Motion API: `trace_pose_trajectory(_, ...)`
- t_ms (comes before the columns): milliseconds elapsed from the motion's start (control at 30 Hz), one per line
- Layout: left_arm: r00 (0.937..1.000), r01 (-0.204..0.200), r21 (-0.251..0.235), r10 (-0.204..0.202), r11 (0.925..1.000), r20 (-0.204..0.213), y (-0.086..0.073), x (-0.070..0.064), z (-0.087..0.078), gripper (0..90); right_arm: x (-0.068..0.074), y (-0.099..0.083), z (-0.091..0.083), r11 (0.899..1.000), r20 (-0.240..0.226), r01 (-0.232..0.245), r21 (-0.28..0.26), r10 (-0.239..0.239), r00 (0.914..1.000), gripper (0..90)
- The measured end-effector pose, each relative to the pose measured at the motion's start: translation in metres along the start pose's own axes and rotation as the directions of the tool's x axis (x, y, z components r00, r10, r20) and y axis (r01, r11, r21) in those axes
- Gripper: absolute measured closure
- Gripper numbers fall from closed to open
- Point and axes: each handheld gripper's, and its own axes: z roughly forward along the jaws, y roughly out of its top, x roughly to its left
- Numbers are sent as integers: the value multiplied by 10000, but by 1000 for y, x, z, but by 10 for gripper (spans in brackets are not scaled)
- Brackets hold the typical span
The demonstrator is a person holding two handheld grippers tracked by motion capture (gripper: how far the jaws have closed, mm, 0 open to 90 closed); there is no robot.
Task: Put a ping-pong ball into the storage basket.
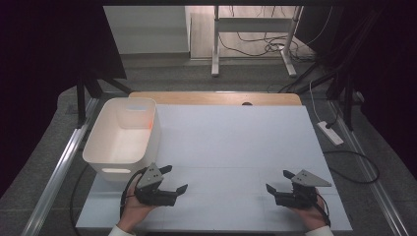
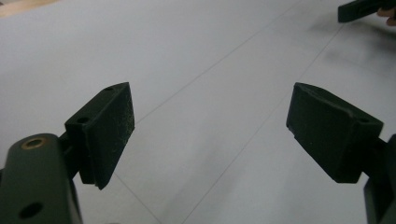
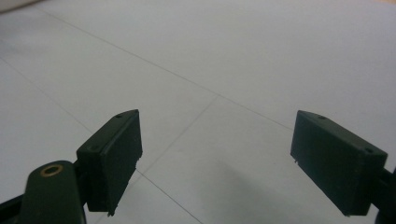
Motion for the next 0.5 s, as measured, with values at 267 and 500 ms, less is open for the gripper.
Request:
trace_pose_trajectory(267,10000,38,114,-38,9999,-3,-13,5,-3,161,4,1,0,10000,-176,8,-21,-9,9998,166)
trace_pose_trajectory(500,9996,21,253,-14,9997,-275,-20,10,-6,162,7,1,1,9999,-399,136,0,-136,9991,166)
